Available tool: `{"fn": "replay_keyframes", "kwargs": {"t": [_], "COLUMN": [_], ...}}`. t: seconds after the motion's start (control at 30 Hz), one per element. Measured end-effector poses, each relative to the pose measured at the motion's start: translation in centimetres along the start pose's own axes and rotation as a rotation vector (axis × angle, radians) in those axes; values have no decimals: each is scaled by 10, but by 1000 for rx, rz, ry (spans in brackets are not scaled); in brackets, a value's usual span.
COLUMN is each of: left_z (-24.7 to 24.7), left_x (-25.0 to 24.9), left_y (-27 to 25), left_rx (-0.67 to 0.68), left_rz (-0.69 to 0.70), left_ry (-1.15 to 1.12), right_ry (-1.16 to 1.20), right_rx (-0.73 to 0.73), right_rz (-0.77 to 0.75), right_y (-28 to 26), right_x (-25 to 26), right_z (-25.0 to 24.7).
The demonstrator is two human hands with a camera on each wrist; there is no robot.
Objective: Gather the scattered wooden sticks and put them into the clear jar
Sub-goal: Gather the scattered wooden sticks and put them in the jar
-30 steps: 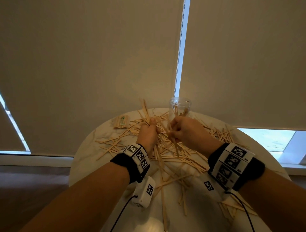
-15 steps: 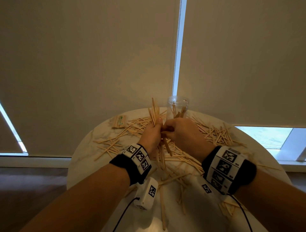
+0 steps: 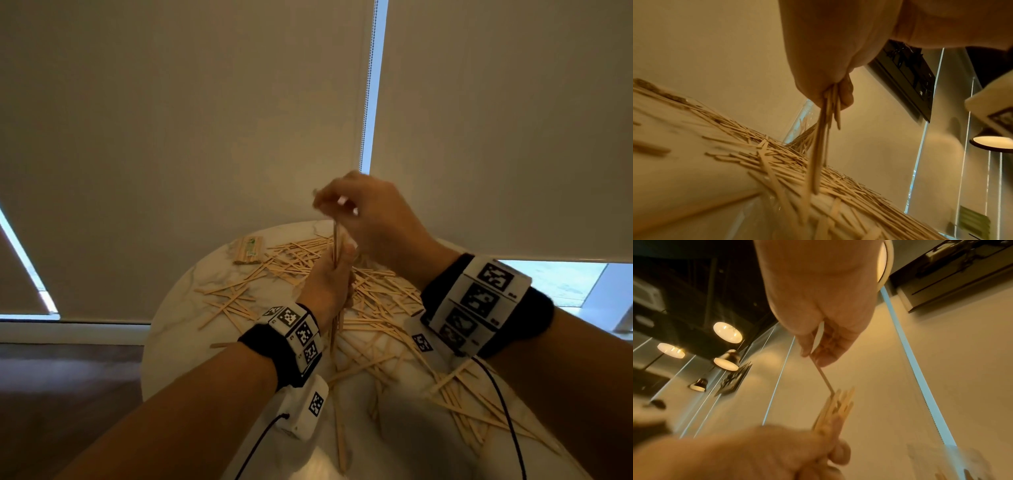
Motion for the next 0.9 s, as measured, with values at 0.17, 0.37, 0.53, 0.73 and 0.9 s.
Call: {"fn": "replay_keyframes", "kwargs": {"t": [0.17, 0.37, 0.53, 0.73, 0.9], "left_z": [-9, 3, -3, -19, -7], "left_x": [-5, -26, -24, -35, -34], "left_y": [3, -11, -7, 5, -3], "left_rx": [-51, 30, -65, -198, -95], "left_rz": [-47, -31, 15, 46, 39], "left_ry": [-204, -227, -244, -378, -380], "right_ry": [131, 35, -32, 53, 278], "right_rx": [-312, 81, 164, 893, 636], "right_rz": [182, 414, 396, 633, 631], "right_y": [3, -26, -43, -100, -96], "right_x": [-14, -46, -44, -36, -33], "right_z": [-40, 0, 9, 42, 47]}}
Point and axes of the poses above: each hand's wrist, its own y-axis towards the middle knuckle, its own z-axis out of the palm, x = y × z, the point moved 5 cm from there along y, towards the middle knuckle, and after that the axes turned 5 degrees about -x, right-handed, at the moved point
